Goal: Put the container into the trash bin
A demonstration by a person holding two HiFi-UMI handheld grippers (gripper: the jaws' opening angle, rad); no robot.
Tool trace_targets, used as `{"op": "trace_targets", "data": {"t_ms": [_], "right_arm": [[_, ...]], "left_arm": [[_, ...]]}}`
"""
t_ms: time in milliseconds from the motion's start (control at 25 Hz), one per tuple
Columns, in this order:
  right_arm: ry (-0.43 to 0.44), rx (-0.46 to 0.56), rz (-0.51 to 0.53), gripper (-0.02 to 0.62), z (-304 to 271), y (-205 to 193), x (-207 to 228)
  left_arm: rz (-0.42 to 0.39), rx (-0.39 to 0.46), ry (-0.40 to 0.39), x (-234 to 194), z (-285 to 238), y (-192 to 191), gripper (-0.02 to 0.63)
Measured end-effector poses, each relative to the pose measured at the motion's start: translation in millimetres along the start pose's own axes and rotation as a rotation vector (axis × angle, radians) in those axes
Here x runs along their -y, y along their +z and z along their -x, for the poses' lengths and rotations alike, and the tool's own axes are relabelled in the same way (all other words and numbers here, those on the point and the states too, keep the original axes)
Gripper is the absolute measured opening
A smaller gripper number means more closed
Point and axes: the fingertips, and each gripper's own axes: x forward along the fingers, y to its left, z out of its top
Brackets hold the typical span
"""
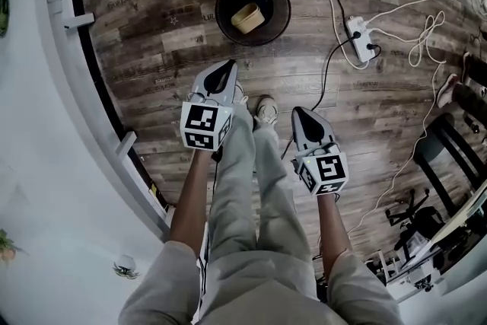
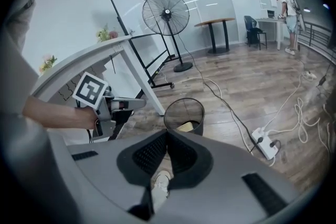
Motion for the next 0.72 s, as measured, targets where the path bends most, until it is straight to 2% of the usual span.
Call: {"op": "trace_targets", "data": {"t_ms": [280,720], "right_arm": [[0.006,0.028,0.034,0.014,6,24,0],[-0.001,0.062,0.082,0.014,14,53,-15]], "left_arm": [[-0.050,-0.007,0.022,20,41,8,0.011],[-0.020,0.039,0.051,27,97,41,0.011]]}}
